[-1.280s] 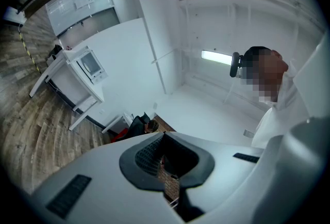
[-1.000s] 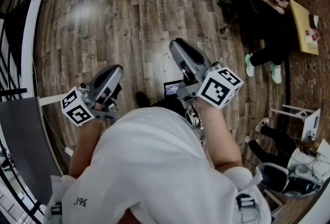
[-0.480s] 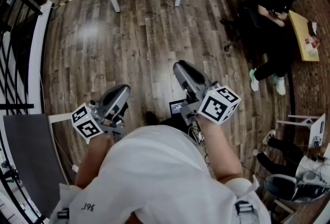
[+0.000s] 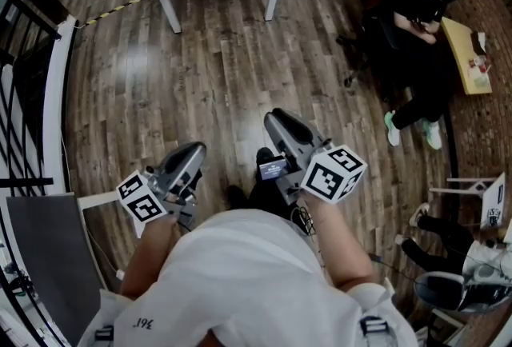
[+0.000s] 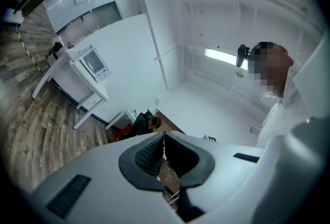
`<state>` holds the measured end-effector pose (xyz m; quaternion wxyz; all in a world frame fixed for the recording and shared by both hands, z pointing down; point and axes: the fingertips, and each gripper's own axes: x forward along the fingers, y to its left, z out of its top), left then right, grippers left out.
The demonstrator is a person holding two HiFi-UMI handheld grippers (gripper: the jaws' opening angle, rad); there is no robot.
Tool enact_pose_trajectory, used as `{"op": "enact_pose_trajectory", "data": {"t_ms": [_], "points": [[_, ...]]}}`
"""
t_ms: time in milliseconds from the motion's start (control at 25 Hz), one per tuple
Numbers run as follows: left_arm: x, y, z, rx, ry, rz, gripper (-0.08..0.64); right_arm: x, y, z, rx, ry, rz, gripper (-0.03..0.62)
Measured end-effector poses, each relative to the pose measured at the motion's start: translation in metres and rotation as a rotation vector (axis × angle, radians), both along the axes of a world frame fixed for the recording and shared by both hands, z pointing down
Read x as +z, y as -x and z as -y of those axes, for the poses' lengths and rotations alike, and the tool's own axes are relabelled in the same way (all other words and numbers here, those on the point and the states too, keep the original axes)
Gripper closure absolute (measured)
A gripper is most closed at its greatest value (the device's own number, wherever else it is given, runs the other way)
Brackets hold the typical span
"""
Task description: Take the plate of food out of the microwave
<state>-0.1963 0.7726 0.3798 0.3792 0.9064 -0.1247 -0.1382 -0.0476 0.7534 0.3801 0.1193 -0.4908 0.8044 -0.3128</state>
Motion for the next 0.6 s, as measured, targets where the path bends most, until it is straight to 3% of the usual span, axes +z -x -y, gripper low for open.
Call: {"op": "enact_pose_trajectory", "data": {"t_ms": [320,600], "points": [[-0.003,-0.036,0.074,-0.047,-0.048,0.007,0.552,0.016,-0.023,0.073,-0.037,0.001,0.019,0.522],[-0.015,-0.075,0.163,-0.126,-0.049,0.026,0.539,0.005,-0.071,0.168,-0.076,-0.004,0.034,0.522]]}}
